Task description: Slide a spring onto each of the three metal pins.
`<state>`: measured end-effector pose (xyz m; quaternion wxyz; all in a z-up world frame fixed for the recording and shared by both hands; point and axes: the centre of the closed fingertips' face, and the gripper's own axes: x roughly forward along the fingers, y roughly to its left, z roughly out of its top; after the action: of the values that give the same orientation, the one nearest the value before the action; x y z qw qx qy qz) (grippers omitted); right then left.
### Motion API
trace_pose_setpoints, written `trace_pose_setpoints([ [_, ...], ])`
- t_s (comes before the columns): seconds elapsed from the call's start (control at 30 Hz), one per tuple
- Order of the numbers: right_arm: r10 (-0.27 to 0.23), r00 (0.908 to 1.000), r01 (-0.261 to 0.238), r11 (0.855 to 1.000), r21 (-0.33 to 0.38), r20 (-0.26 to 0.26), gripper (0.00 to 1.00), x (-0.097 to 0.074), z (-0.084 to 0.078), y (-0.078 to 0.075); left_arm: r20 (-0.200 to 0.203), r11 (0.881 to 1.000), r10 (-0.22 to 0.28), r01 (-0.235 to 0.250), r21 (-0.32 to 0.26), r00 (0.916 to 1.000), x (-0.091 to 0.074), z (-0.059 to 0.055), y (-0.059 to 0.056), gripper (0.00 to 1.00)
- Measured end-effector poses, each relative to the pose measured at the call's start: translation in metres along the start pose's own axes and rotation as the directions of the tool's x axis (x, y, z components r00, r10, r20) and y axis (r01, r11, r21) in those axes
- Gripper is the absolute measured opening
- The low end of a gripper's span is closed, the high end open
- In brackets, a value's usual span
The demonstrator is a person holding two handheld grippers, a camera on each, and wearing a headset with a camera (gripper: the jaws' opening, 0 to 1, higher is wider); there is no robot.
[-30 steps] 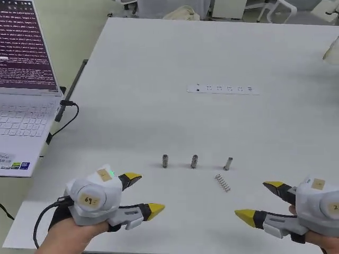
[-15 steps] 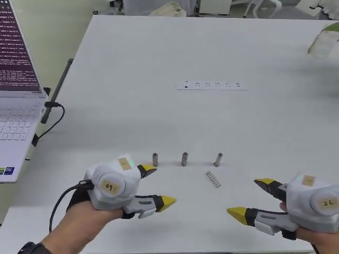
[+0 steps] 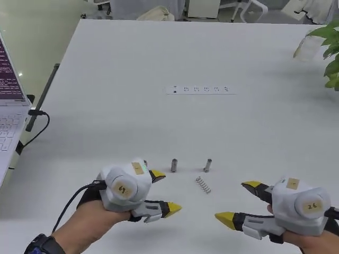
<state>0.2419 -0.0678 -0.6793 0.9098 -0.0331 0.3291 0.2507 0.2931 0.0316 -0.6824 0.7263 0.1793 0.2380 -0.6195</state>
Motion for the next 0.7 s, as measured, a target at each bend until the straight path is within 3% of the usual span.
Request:
trace_pose_setpoints([
  [0.7,0.007,1.0000,-0.007,1.000,0.003,-0.003,0.63,-0.006,-0.003,0.001,-0.026,0.995,-0.061,0.063,0.072,0.9978,0.046,0.013,-0.002,0.39],
])
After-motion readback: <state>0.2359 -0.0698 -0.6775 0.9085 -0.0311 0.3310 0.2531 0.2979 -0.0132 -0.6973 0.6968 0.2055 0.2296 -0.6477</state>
